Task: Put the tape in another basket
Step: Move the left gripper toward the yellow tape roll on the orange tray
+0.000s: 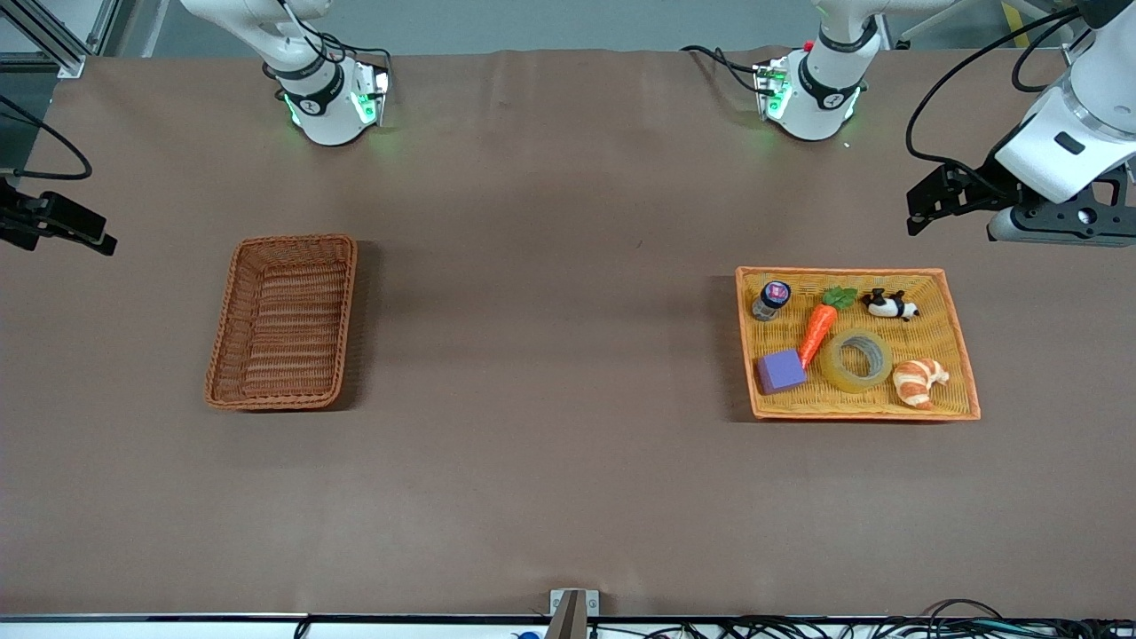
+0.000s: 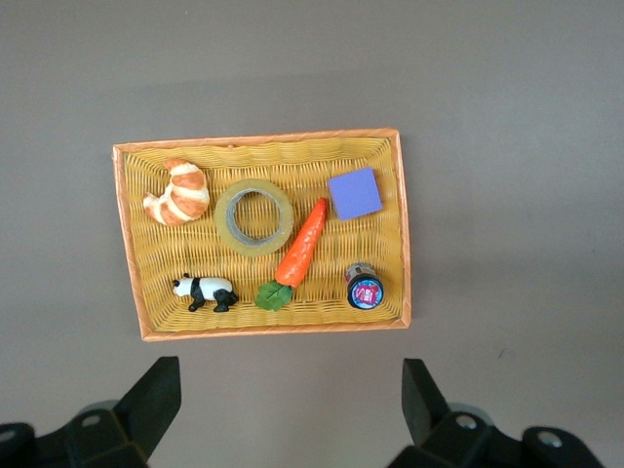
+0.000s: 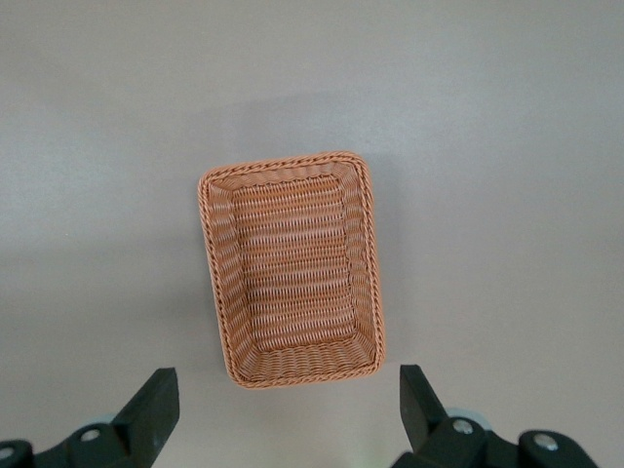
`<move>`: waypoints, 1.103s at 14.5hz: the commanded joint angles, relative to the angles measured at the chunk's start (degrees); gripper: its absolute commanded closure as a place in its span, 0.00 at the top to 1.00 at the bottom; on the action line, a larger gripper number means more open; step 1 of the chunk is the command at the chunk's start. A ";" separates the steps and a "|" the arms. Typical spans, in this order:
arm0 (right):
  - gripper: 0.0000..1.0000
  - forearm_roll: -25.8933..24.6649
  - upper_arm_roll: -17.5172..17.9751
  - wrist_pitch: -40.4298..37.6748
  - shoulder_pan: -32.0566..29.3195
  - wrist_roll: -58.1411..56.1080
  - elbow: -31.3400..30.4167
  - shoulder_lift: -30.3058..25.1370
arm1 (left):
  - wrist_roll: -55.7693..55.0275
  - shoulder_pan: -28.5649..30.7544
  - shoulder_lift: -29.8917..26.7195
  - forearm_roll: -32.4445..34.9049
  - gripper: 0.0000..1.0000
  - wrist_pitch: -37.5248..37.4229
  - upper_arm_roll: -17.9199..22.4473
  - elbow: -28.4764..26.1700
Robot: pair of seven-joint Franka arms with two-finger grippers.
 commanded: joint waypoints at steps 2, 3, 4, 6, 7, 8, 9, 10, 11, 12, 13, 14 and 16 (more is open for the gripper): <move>1.00 -0.37 0.22 -0.25 -0.23 0.03 -0.64 -0.64 | -0.59 -0.27 0.08 0.27 1.00 0.44 0.25 0.16; 1.00 -0.37 0.22 -0.25 -0.23 0.03 -0.64 -0.64 | -0.42 -0.45 0.08 0.27 1.00 0.36 0.25 0.42; 1.00 -0.37 0.22 -0.25 -0.23 0.03 -0.64 -0.64 | 0.10 -0.71 0.08 0.35 1.00 0.27 0.25 0.51; 1.00 -0.28 0.22 -0.25 -0.23 0.03 -0.64 -0.64 | 0.63 -0.97 0.78 -0.08 1.00 0.09 0.34 1.55; 1.00 -0.28 0.22 -0.25 -0.23 0.03 -0.64 -0.64 | -0.50 -0.98 1.04 -0.08 1.00 0.00 0.34 1.56; 1.00 -0.28 0.22 -0.25 -0.31 0.03 -0.64 -0.64 | -0.60 -0.98 2.00 0.96 1.00 -0.08 0.43 1.56; 1.00 -0.28 0.22 -0.25 -0.23 0.03 -0.64 -0.64 | -0.77 -0.80 2.53 1.32 1.00 -0.08 0.43 1.48; 1.00 -0.28 0.22 -0.25 -0.23 0.03 -0.72 -0.64 | -0.77 -0.80 2.80 1.32 1.00 0.09 0.69 1.48; 1.00 -0.28 0.22 -0.25 -0.31 0.03 -0.64 -0.64 | -0.69 -0.80 3.50 0.89 1.00 0.27 1.56 1.39; 1.00 -0.28 0.22 -0.25 -0.31 0.03 -0.72 -0.64 | -0.68 -1.06 4.20 0.19 0.99 0.53 3.40 1.47; 1.00 -0.28 0.22 -0.25 -0.31 0.03 -0.72 -0.64 | -0.60 -1.24 4.99 -0.25 0.97 0.62 4.55 1.39; 1.00 -0.28 0.22 -0.25 -0.31 0.03 -0.72 -0.64 | -0.16 -1.33 5.69 -0.17 0.96 0.71 5.34 1.13; 1.00 -0.28 0.22 -0.25 -0.31 0.03 -0.72 -0.64 | 0.46 -1.41 7.80 -0.26 0.96 2.71 7.28 -0.18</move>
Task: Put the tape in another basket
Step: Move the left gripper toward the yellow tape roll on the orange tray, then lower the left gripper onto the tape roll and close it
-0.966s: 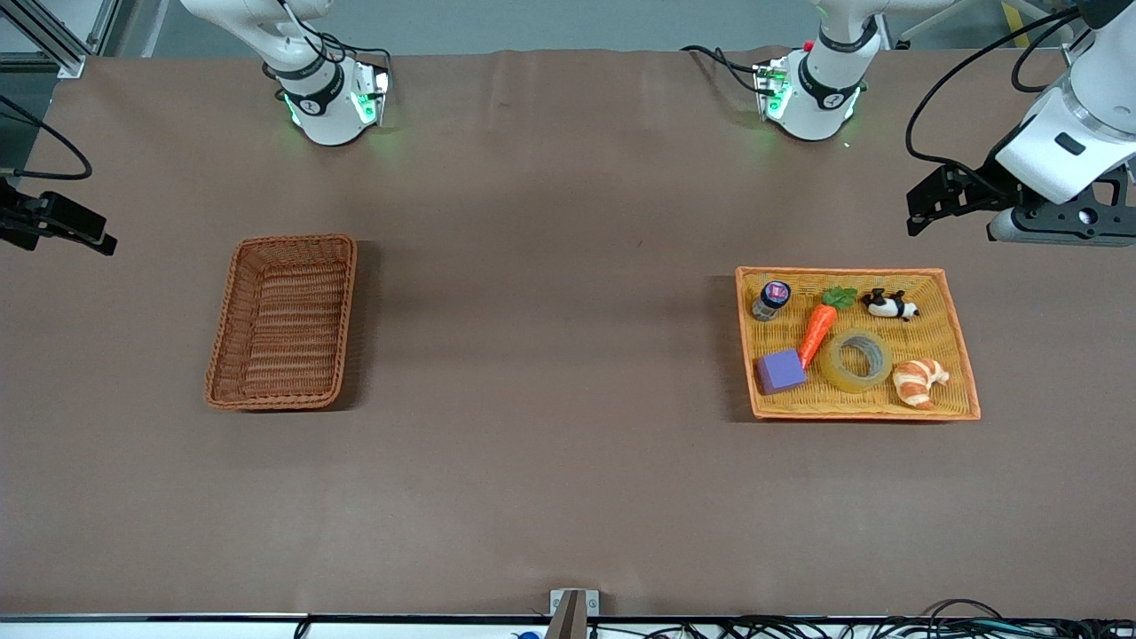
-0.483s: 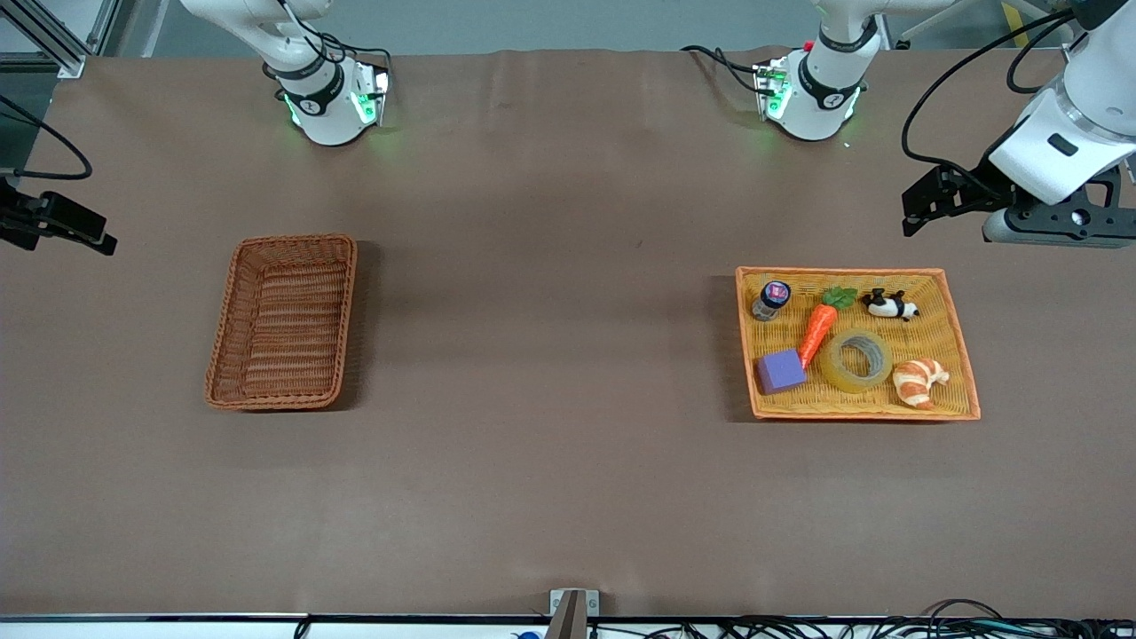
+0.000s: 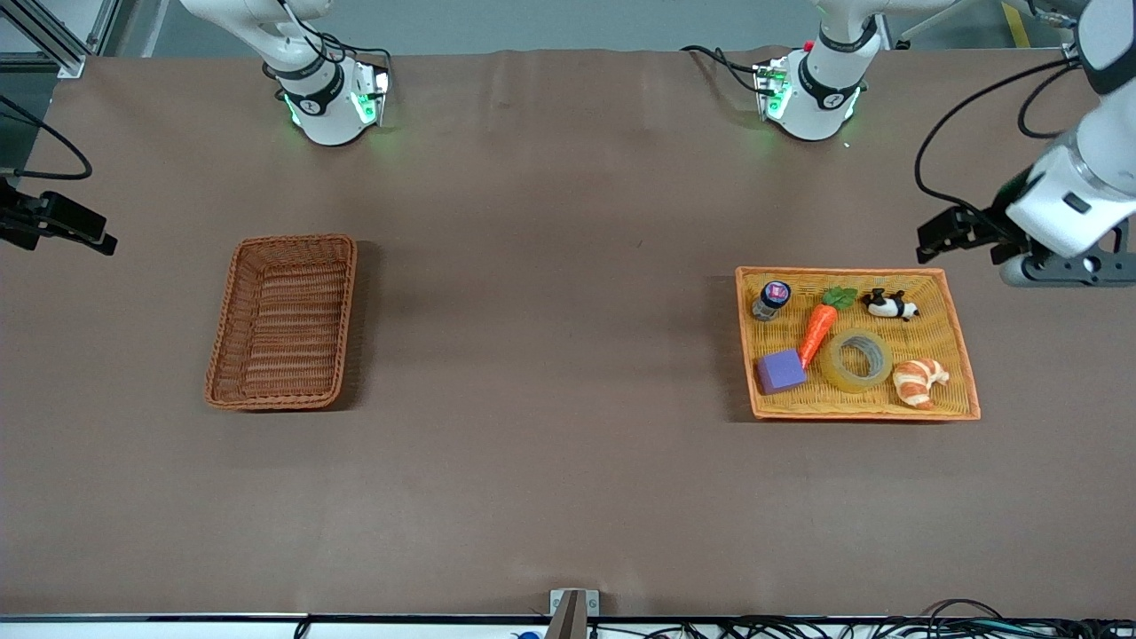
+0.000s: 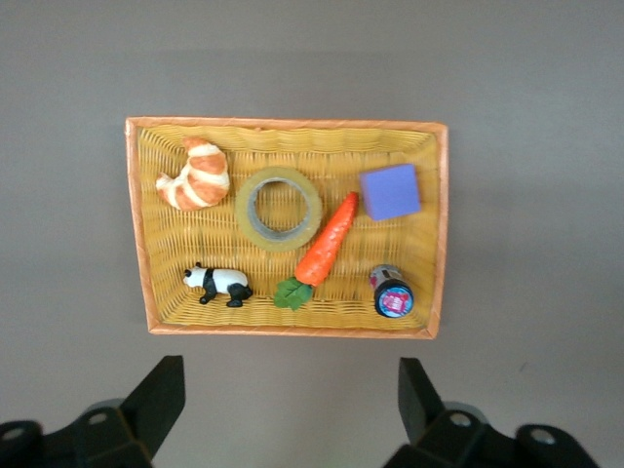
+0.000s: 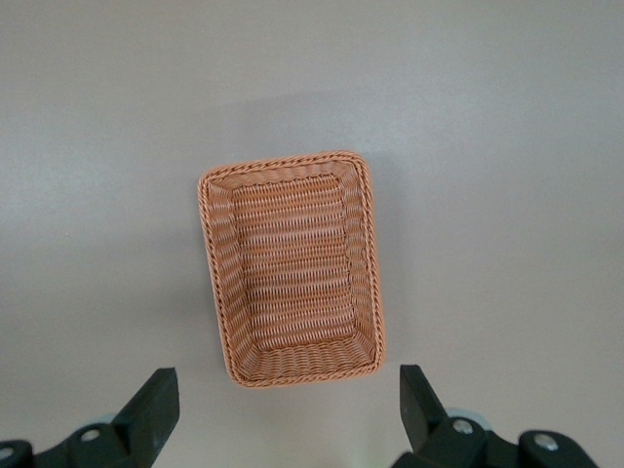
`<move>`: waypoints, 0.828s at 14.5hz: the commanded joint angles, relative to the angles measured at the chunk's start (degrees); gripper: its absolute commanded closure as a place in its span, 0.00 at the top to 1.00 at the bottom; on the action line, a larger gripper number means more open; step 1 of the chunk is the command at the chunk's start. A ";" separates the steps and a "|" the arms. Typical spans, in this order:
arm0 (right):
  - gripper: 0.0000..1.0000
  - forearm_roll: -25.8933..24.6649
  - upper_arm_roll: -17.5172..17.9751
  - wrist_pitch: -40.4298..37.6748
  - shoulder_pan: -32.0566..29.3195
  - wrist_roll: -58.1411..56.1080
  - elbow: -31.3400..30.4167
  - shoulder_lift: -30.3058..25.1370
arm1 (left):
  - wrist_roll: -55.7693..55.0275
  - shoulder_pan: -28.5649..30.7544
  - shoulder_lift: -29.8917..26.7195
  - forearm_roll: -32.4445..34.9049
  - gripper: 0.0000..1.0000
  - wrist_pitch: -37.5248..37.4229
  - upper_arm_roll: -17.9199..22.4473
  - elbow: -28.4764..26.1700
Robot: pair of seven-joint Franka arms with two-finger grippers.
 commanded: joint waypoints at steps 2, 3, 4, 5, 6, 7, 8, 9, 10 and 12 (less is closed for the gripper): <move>1.00 -0.28 0.23 -0.17 -0.31 0.03 -0.71 -0.64 | 0.66 -0.32 4.28 -0.35 1.00 5.34 3.81 -2.12; 1.00 -0.28 0.23 -0.17 -0.31 0.03 -0.71 -0.64 | 0.93 -0.23 5.69 -0.35 1.00 7.02 4.26 -2.30; 1.00 -0.28 0.23 -0.17 -0.31 0.03 -0.71 -0.64 | 2.93 0.11 7.10 -0.35 1.00 8.69 4.35 -2.30; 1.00 -0.28 0.23 -0.17 -0.31 0.03 -0.71 -0.64 | 5.91 0.29 8.33 -0.35 1.00 10.09 4.70 -2.30; 1.00 -0.28 0.23 -0.17 -0.31 0.03 -0.71 -0.64 | 6.37 0.21 9.56 -0.35 1.00 10.98 5.66 -2.65; 1.00 -0.28 0.23 -0.17 -0.31 0.03 -0.71 -0.64 | 6.90 0.29 9.83 -0.35 1.00 12.47 6.63 -4.30; 1.00 -0.28 0.23 -0.17 -0.31 0.03 -0.71 -0.64 | 7.25 0.21 9.84 -0.35 1.00 16.31 7.33 -7.37; 1.00 -0.28 0.23 -0.17 -0.31 0.03 -0.71 -0.64 | 7.26 0.21 9.75 -0.35 1.00 20.35 7.69 -10.53; 1.00 -0.28 0.23 -0.17 -0.31 0.03 -0.71 -0.64 | 7.52 0.29 9.75 -0.35 1.00 23.96 7.78 -13.35; 1.00 -0.28 0.23 -0.17 -0.31 0.03 -0.71 -0.64 | 7.87 0.38 10.18 -0.53 1.00 30.65 7.78 -18.01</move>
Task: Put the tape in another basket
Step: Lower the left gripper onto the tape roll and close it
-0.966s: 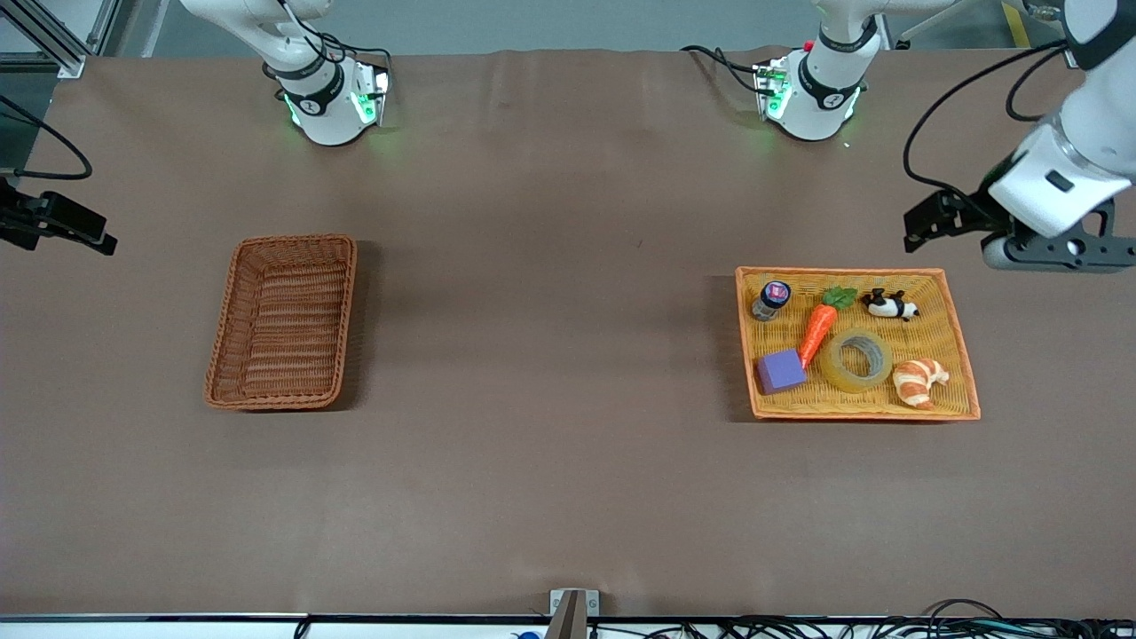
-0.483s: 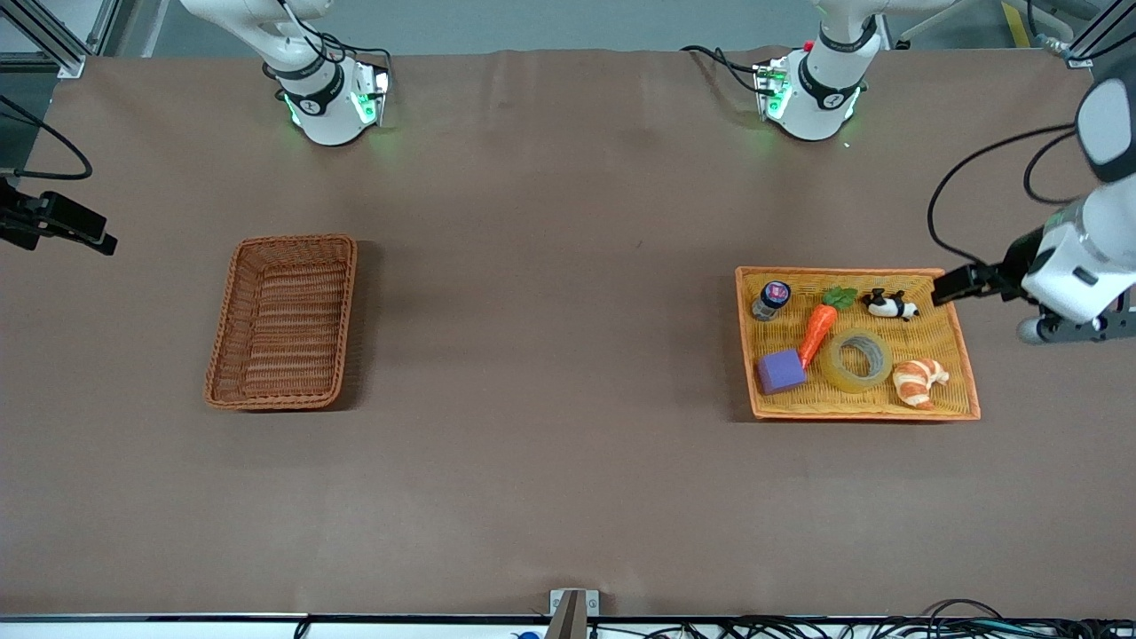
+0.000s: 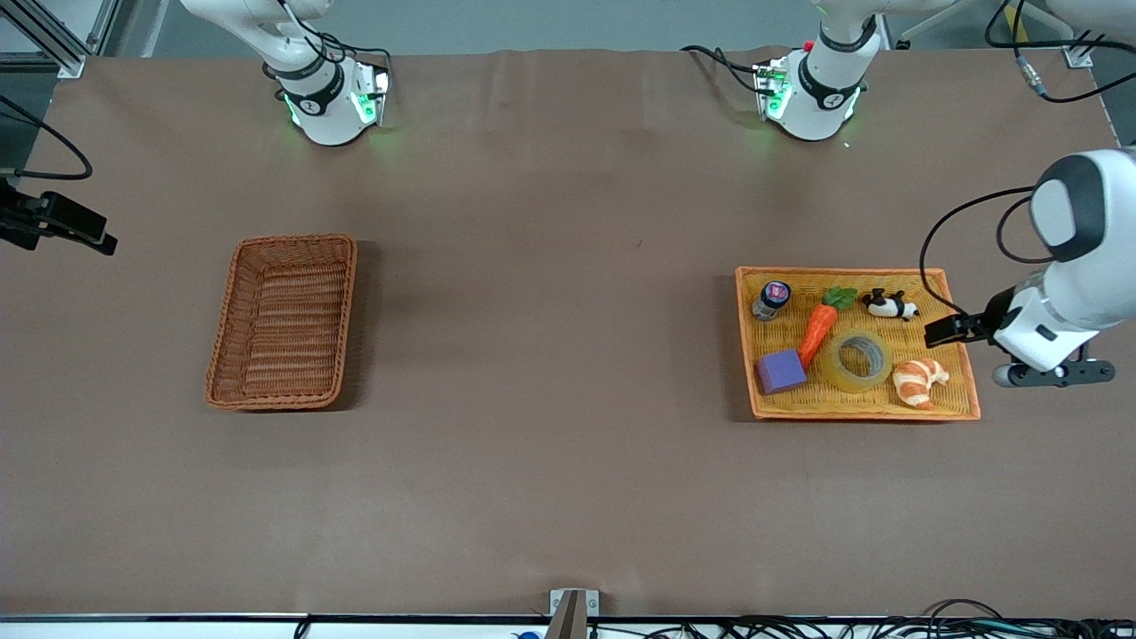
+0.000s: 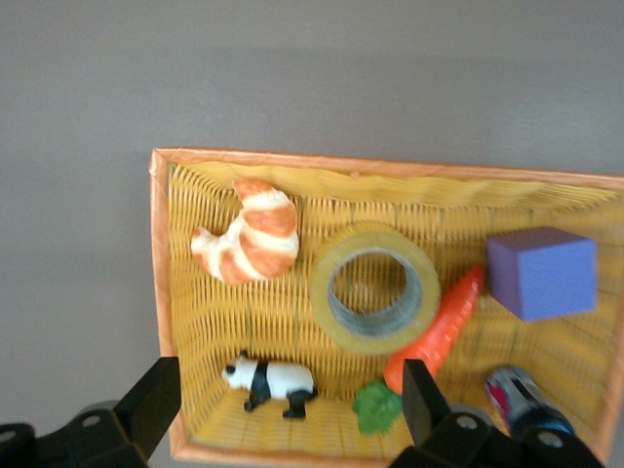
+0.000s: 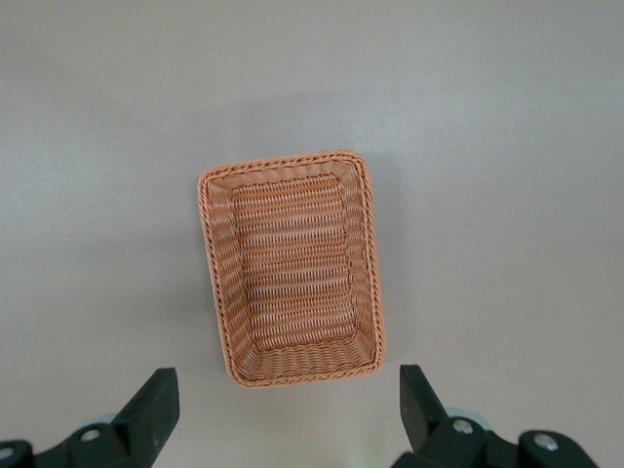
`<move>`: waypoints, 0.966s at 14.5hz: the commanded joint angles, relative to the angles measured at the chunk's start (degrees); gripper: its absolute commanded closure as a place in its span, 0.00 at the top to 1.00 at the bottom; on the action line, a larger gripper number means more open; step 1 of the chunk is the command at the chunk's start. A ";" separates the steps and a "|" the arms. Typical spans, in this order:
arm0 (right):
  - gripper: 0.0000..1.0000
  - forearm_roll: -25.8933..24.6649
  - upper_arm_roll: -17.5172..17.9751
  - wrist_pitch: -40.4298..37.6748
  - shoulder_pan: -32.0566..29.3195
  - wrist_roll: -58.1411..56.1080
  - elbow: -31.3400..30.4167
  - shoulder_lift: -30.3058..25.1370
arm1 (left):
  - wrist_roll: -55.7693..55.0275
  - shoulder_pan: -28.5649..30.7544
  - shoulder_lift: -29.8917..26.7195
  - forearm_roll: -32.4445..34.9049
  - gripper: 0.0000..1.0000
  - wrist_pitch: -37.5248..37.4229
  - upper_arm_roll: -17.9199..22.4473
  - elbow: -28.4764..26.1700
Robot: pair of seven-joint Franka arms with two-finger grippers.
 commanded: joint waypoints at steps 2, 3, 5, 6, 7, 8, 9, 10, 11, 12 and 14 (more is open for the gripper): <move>1.00 -0.28 0.23 -0.15 -0.31 0.03 -0.68 -0.64 | 0.92 -0.35 0.30 -0.52 1.00 9.38 0.20 -8.37; 1.00 -0.28 0.23 -0.24 -0.31 0.03 -0.68 -0.64 | 0.92 -0.35 1.70 -0.52 1.00 10.44 0.20 -8.82; 1.00 -0.28 0.23 -0.24 -0.31 0.03 -0.68 -0.64 | 0.92 -0.52 5.56 -0.52 0.98 11.67 0.20 -8.74; 1.00 -0.28 0.23 -0.16 -0.31 0.03 -0.68 -0.64 | 0.92 -0.79 7.58 -0.52 0.98 13.25 0.20 -8.82; 1.00 -0.28 0.14 -0.15 -0.31 0.03 -0.68 -0.55 | 0.92 -0.88 8.82 -0.43 0.98 13.79 0.11 -8.65; 1.00 -0.19 0.14 -0.15 -0.31 0.03 -0.77 -0.55 | 0.92 -0.88 9.61 -0.43 0.98 14.05 0.11 -8.39; 1.00 -0.19 0.23 -0.07 -0.31 0.03 -0.68 -0.64 | 0.92 -0.96 10.32 -0.43 0.98 14.75 0.11 -8.30; 1.00 -0.19 0.14 0.02 -0.31 0.12 -0.77 -0.64 | 0.92 -1.23 11.20 -0.34 0.98 15.89 0.02 -8.04; 1.00 -0.11 0.23 0.20 -0.31 0.03 -0.77 -0.55 | 0.84 -1.40 12.07 -0.34 0.98 17.03 -0.15 -7.86; 1.00 -0.02 0.23 0.20 -0.31 0.03 -0.77 -0.64 | 0.84 -1.40 12.69 -0.34 0.97 18.17 -0.24 -7.60; 1.00 -0.02 0.23 0.11 -0.31 0.12 -0.77 -0.55 | 0.84 -1.40 12.87 -0.34 0.85 18.54 -0.24 -6.81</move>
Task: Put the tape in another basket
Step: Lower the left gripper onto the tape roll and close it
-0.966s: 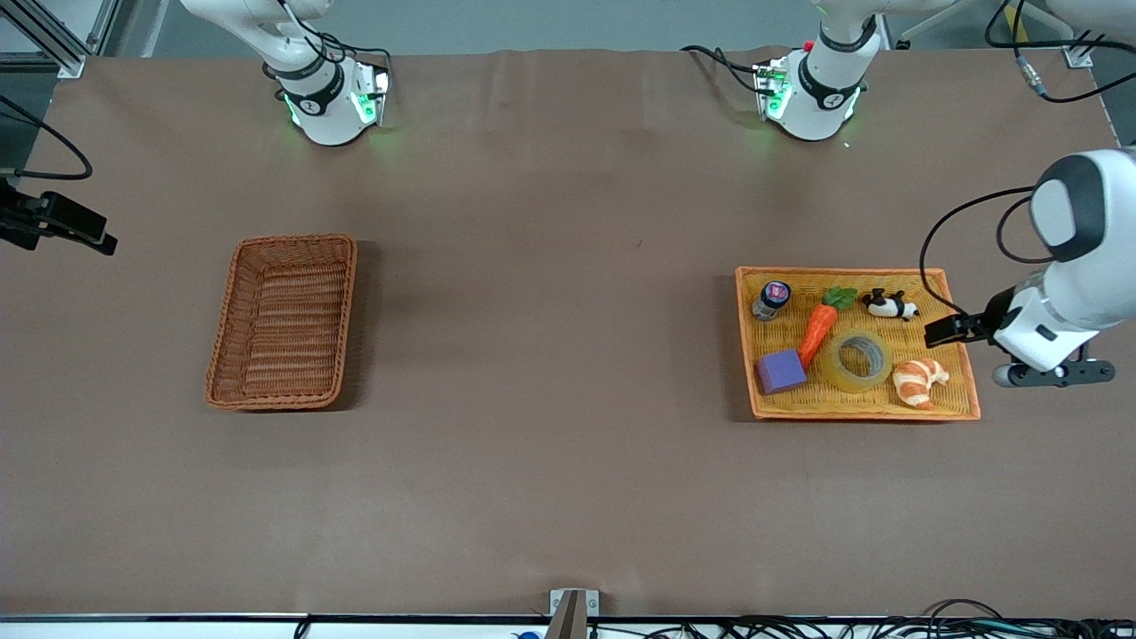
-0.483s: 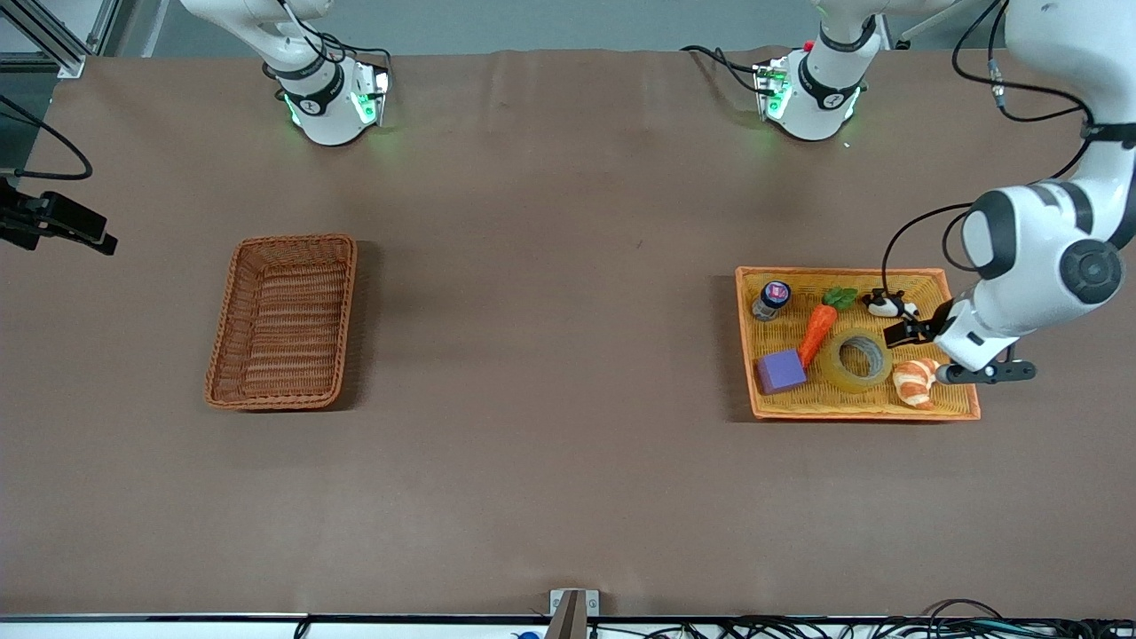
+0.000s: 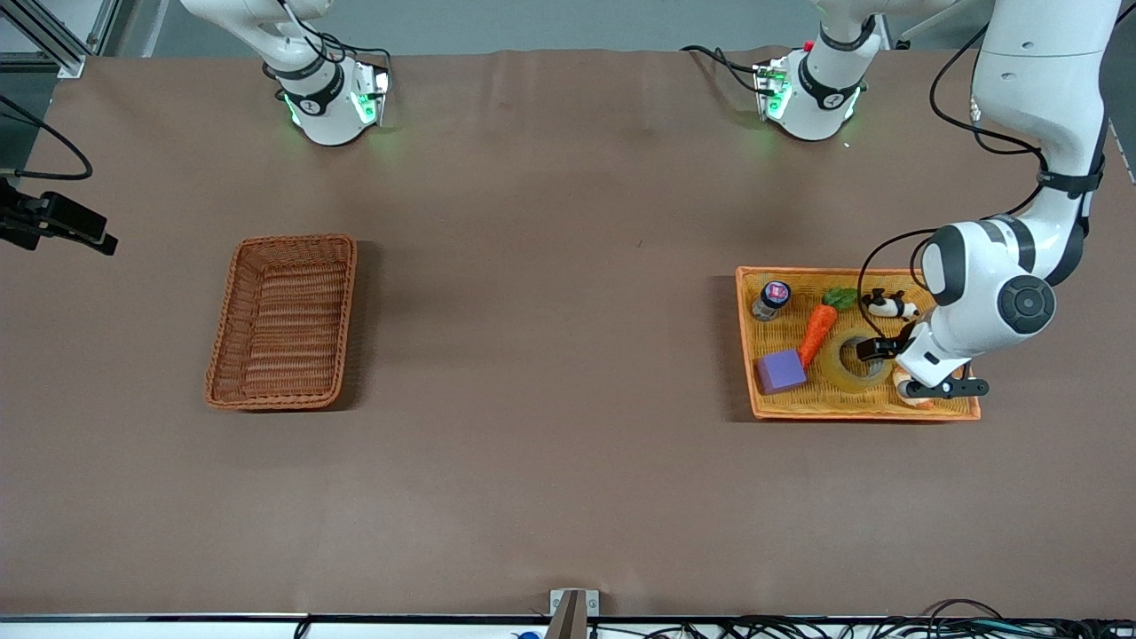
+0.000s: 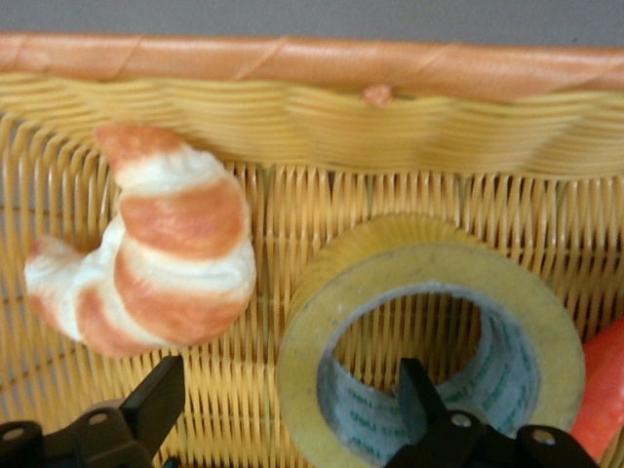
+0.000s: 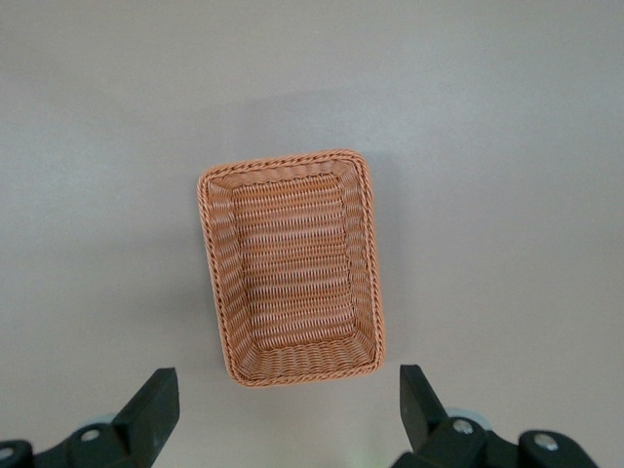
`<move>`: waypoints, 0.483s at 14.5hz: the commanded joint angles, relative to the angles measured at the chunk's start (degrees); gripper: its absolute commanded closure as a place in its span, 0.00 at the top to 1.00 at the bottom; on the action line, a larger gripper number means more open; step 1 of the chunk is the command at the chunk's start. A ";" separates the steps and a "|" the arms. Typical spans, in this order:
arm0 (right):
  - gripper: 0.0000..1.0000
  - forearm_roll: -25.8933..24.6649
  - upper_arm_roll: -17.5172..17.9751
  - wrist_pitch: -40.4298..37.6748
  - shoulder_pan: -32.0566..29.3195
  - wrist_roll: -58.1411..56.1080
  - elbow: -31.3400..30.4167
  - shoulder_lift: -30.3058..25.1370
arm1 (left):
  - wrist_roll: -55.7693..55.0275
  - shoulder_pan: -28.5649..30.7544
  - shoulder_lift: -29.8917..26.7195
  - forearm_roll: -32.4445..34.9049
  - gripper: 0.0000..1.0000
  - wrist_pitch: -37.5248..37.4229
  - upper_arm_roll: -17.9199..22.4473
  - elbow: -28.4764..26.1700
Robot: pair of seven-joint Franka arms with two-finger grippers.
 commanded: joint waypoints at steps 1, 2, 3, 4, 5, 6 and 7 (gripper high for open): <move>1.00 -0.02 0.15 0.13 -0.30 0.03 -0.72 -0.55 | 0.46 -0.19 0.35 -0.34 0.68 0.43 0.06 1.56; 1.00 -0.02 0.15 0.13 -0.30 0.12 -0.72 -0.55 | 0.37 -0.19 0.44 -0.34 0.49 0.43 0.06 1.48; 1.00 -0.02 0.15 0.13 -0.30 0.03 -0.72 -0.55 | 0.19 -0.28 0.44 -0.43 0.33 0.43 0.06 1.39; 1.00 -0.02 0.15 0.13 -0.30 0.03 -0.72 -0.64 | -0.16 -0.28 0.44 -0.43 0.24 0.34 -0.03 1.30; 1.00 -0.02 0.23 0.13 -0.30 0.03 -0.72 -0.55 | -0.51 -0.28 0.35 -0.43 0.18 -0.09 -0.55 1.21; 1.00 -0.02 0.15 0.04 -0.30 0.12 -0.64 -0.55 | -0.42 -0.20 0.09 -0.43 0.13 -0.27 -0.64 1.12; 1.00 -0.02 0.23 0.04 -0.30 0.03 -0.72 -0.55 | 0.27 -0.19 -0.26 -0.43 0.07 -0.27 -0.73 1.30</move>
